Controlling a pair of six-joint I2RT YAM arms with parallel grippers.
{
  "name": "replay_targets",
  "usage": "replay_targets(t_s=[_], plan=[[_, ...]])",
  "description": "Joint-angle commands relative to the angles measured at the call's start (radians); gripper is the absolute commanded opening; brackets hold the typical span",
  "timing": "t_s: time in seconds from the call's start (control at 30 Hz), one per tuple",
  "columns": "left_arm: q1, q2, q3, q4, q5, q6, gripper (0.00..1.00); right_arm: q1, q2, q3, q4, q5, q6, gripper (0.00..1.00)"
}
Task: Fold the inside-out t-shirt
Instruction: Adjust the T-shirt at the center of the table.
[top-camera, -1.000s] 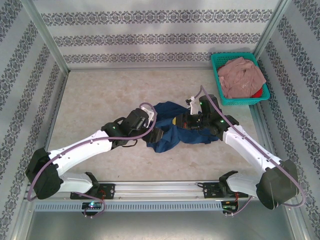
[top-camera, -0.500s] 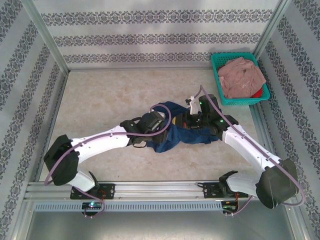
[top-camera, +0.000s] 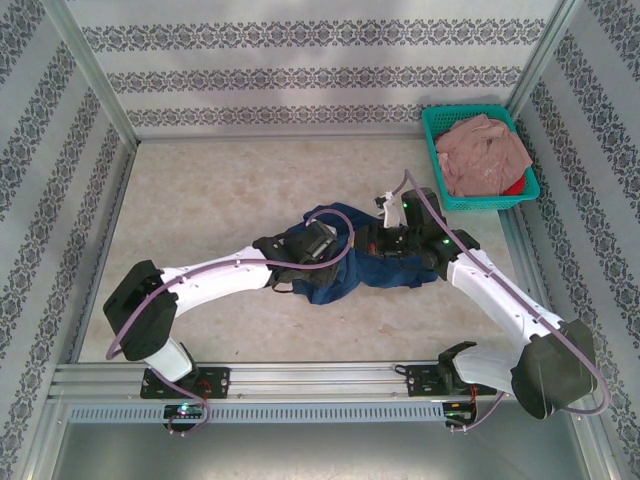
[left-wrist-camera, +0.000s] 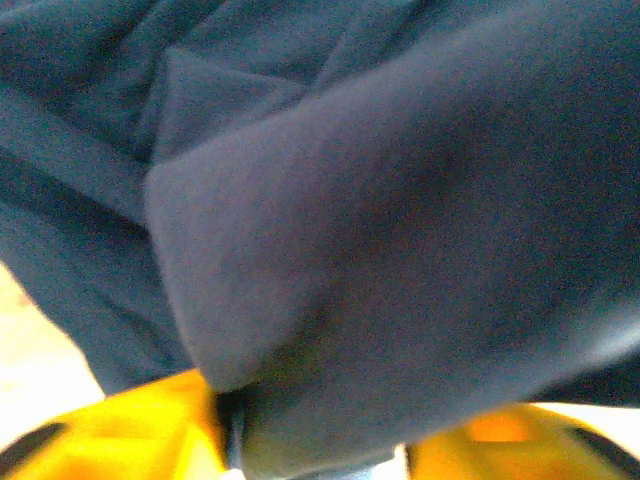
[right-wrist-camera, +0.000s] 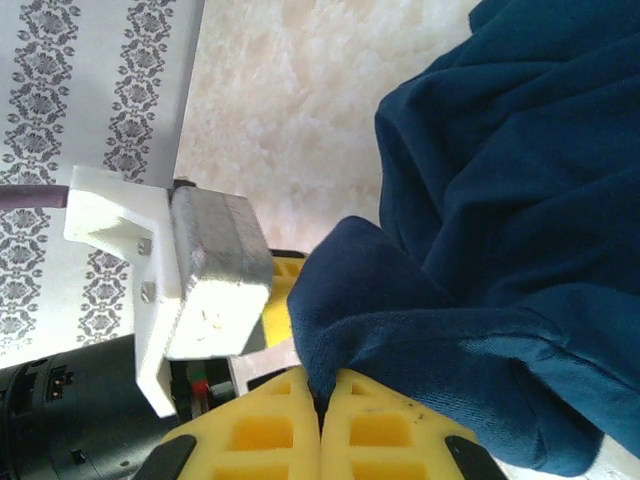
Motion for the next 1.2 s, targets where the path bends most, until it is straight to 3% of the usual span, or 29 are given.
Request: replay_targets(t_s=[0.0, 0.07, 0.17, 0.4, 0.5, 0.83, 1.17], plan=[[0.011, -0.076, -0.025, -0.064, -0.049, 0.061, 0.69, -0.007, -0.011, 0.016, -0.002, -0.006, 0.001, 0.00], [0.005, -0.117, -0.048, -0.053, -0.014, 0.083, 0.75, -0.002, 0.004, 0.015, 0.014, -0.014, 0.012, 0.00], [-0.040, -0.178, -0.086, -0.033, -0.009, 0.122, 0.75, 0.001, 0.025, 0.019, 0.017, -0.014, 0.011, 0.00], [-0.096, -0.153, -0.080, -0.010, 0.069, 0.173, 0.46, 0.001, 0.030, 0.023, 0.015, -0.011, 0.005, 0.00], [-0.104, -0.104, -0.052, -0.010, 0.052, 0.198, 0.45, 0.000, 0.026, 0.019, 0.013, -0.011, 0.006, 0.00], [-0.101, 0.013, 0.018, -0.002, -0.100, 0.298, 0.56, 0.000, 0.014, 0.013, 0.013, -0.014, 0.009, 0.00], [-0.091, 0.067, 0.025, 0.050, -0.129, 0.329, 0.37, -0.005, 0.004, 0.014, 0.005, -0.013, 0.006, 0.00]])
